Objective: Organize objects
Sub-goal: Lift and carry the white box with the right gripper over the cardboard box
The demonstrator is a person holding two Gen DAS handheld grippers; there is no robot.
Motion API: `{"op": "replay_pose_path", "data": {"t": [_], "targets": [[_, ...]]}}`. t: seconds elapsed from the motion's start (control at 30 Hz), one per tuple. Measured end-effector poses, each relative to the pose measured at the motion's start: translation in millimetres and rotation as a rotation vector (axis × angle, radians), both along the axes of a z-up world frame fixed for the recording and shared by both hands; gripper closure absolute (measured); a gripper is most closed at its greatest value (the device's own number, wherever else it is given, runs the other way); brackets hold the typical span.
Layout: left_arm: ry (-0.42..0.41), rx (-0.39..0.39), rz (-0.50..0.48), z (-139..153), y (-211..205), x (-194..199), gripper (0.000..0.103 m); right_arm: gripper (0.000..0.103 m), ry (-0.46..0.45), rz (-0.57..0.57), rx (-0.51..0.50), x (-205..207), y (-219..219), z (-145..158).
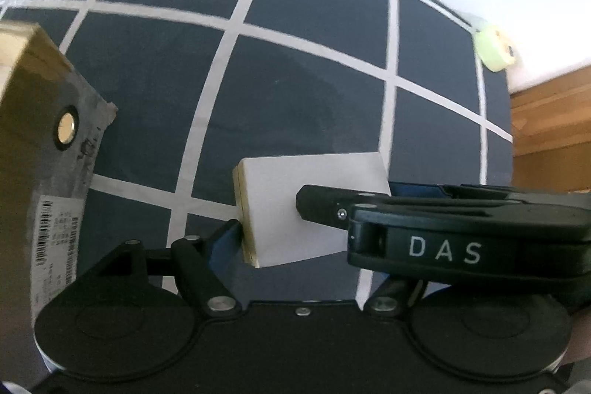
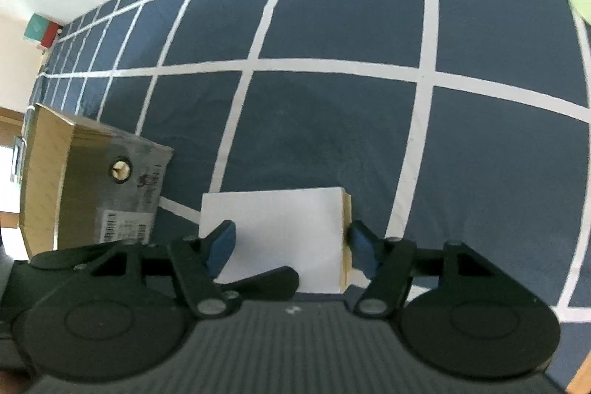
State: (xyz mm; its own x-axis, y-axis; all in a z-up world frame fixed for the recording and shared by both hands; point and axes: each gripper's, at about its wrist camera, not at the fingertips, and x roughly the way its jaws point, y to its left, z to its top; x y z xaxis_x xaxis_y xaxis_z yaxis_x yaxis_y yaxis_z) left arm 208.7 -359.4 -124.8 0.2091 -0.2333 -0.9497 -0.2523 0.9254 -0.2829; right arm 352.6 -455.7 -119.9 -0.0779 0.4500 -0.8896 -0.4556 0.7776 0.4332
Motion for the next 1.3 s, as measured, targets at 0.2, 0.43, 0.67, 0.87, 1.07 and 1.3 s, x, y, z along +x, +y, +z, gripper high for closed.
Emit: {"op": "replay_pose_path", "data": {"t": [0.2,0.43,0.67,0.87,1.07,1.3], "targets": [[-0.055,0.042,-0.046,35,-13,-14,0.032,0.037,-0.044,-0.036,0.043,-16,-18,33],[-0.112,0.067,-0.067,68,-18,-44,0.032,0.037,-0.099,-0.051,0.076,-47,-28,68],[-0.144,0.070,-0.071,90,-3,-76,0.032,0.037,-0.136,-0.053,0.086,-84,-17,92],[-0.165,0.068,-0.080,106,24,-96,0.032,0.037,-0.164,-0.061,0.088,-109,8,110],[-0.176,0.070,-0.095,118,63,-113,0.032,0.037,-0.179,-0.070,0.091,-134,46,123],[-0.181,0.075,-0.125,129,118,-126,0.032,0.037,-0.191,-0.096,0.096,-159,98,133]]}}
